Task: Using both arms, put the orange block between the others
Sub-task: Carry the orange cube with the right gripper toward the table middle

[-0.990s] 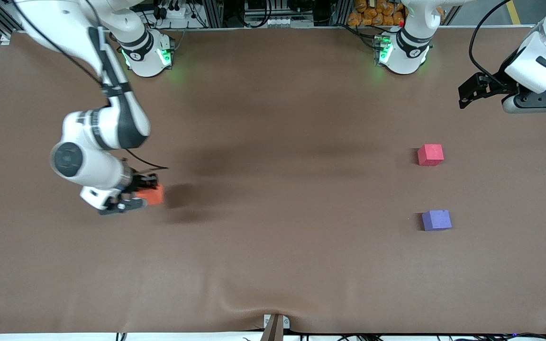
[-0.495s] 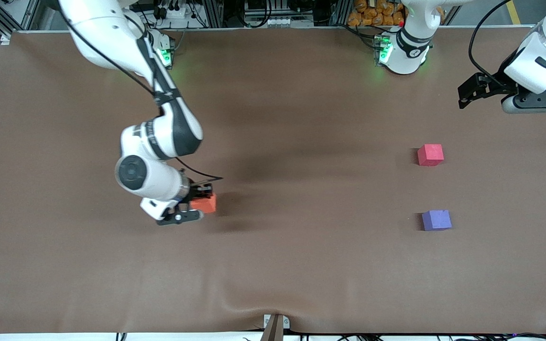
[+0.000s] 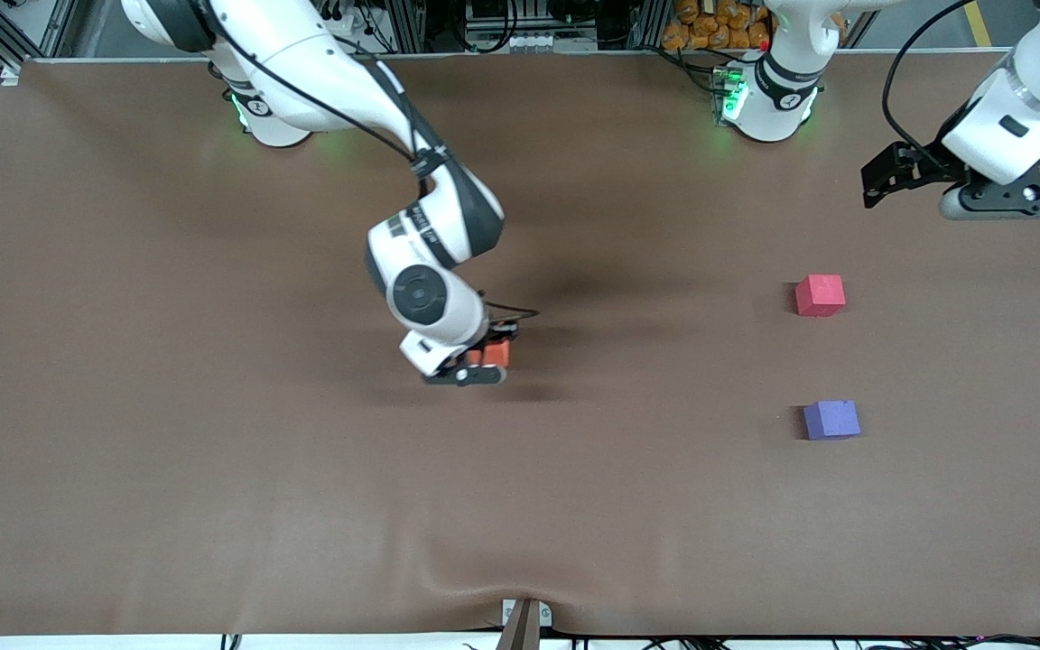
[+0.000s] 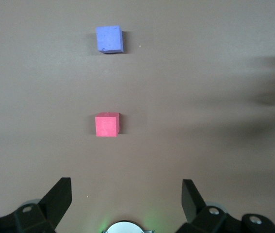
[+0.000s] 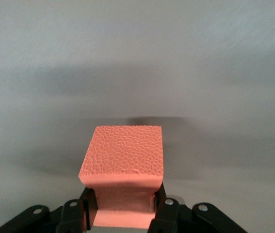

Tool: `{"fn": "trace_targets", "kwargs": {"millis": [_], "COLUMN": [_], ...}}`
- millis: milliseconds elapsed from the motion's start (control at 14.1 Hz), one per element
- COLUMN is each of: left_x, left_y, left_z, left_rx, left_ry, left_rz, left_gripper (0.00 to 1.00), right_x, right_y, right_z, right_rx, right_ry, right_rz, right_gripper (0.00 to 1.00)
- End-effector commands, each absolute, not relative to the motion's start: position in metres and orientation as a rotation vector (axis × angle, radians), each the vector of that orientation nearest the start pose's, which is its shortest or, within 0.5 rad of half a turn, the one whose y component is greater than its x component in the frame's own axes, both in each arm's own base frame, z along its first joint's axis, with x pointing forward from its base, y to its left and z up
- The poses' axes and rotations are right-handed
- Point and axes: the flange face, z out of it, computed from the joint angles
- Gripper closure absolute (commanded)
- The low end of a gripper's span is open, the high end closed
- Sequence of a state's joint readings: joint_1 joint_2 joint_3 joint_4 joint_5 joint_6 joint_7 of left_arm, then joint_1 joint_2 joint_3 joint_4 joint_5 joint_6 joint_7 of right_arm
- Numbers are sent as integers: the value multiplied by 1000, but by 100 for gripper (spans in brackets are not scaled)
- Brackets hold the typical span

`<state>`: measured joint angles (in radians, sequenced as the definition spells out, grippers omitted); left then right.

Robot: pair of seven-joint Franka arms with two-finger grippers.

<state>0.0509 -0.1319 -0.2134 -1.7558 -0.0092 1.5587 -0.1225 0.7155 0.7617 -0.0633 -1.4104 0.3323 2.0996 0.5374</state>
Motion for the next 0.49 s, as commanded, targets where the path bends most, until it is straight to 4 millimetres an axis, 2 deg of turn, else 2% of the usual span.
{"fn": "trace_targets", "kwargs": {"millis": [0,71,212,283,424], "left_x": [514,521,530,533,537], "left_y": [-121,-138,-185,-214,-270], "left_z": [581,569,539,520,486], "left_rx": [-3133,-3136,-3148,-3159,-3183], "left_ry": [114,112,71,44,-11], "left_rz": [121,129,147,149,140], "left_gripper": [0,0,0,0,0], "right_x": [558,556,555,554,555], "right_y": [483,486,485,486,485], "right_z": [230,227,221,220,223], "right_rx": [-2935,-2935,-2940,-2940,-2940], "right_ry": [170,186,200,211,213], "right_rz": [289,291,301,305,310], "right_gripper": [78,68,12,0,0]}}
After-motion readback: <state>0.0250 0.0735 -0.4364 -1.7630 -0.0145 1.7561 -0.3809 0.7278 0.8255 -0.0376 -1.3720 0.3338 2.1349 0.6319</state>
